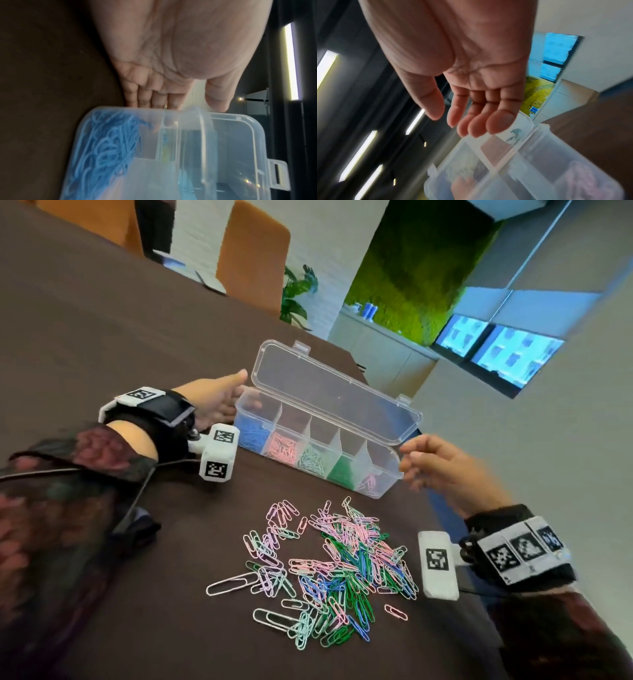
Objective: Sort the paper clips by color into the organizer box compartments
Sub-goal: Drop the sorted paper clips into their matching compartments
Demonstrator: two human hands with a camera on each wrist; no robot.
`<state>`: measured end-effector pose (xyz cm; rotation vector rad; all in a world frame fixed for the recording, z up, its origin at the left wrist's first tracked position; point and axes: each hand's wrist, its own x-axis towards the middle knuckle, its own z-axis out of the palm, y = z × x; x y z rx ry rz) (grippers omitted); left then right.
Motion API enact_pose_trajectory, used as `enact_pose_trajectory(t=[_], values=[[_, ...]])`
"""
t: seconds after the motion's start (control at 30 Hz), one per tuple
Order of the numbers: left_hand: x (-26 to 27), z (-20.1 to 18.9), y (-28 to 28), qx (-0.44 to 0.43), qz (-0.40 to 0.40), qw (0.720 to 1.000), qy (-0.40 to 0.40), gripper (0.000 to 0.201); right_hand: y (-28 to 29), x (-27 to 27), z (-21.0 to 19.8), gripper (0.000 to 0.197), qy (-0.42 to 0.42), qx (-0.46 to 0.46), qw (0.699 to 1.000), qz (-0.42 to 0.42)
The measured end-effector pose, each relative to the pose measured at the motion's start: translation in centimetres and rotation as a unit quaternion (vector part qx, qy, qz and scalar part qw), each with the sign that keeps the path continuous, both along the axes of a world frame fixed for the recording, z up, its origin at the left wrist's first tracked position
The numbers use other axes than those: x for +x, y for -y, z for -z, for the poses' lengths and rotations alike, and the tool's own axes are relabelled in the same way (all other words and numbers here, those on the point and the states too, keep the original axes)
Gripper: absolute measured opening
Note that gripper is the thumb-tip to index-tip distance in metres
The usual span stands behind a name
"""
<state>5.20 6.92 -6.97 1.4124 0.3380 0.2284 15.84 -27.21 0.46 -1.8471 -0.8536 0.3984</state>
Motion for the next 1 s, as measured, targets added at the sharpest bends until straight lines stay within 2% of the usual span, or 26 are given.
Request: enact_pose_trajectory(t=[0.1,0.2,0.27,0.37,0.47,0.53,0.6,0.67,0.7,0.8,0.87,0.93,1.0], values=[[-0.1,0.0,-0.2,-0.034,-0.031,0.999,0.012,0.049,-0.6,-1.2,-0.2,0.015,0.063,-0.157,0.983,-0.070],[-0.3,0.1,-0.9,-0.067,-0.126,0.990,0.023,0.043,-1.8,-2.2,-0.3,0.013,0.118,-0.258,0.953,-0.105],[-0.6,0.1,-1.3,-0.083,-0.161,0.983,0.028,0.040,-2.8,-2.6,0.1,0.016,0.213,-0.309,0.918,-0.129],[-0.7,0.2,-1.4,-0.094,-0.161,0.982,0.028,0.031,-5.0,-3.3,1.5,0.019,0.344,-0.373,0.844,-0.176],[-0.7,0.3,-1.5,-0.092,-0.157,0.983,0.030,0.029,-7.0,-3.8,3.3,0.021,0.361,-0.430,0.797,-0.222],[-0.6,0.3,-1.5,-0.097,-0.162,0.981,0.036,0.029,-7.8,-3.6,3.7,0.014,0.346,-0.447,0.793,-0.227],[-0.5,0.2,-1.5,-0.097,-0.164,0.981,0.039,0.028,-8.0,-3.2,3.5,0.016,0.326,-0.462,0.790,-0.238],[-0.4,0.2,-1.4,-0.094,-0.162,0.981,0.043,0.026,-7.5,-2.7,3.3,0.022,0.294,-0.467,0.799,-0.238],[-0.3,0.2,-1.3,-0.095,-0.161,0.981,0.045,0.025,-7.2,-2.5,3.4,0.021,0.266,-0.457,0.818,-0.227],[-0.3,0.1,-1.3,-0.098,-0.162,0.981,0.046,0.025,-6.4,-2.1,3.4,0.019,0.119,-0.350,0.915,-0.163],[-0.4,0.1,-1.2,-0.100,-0.165,0.980,0.049,0.025,-6.3,-1.9,3.5,0.023,0.020,-0.241,0.964,-0.114],[-0.5,0.0,-1.1,-0.100,-0.166,0.980,0.051,0.025,-6.4,-1.8,3.7,0.032,-0.065,-0.154,0.983,-0.070],[-0.6,0.0,-1.0,-0.100,-0.165,0.980,0.052,0.024,-6.5,-2.1,3.9,0.037,-0.114,-0.115,0.985,-0.050]])
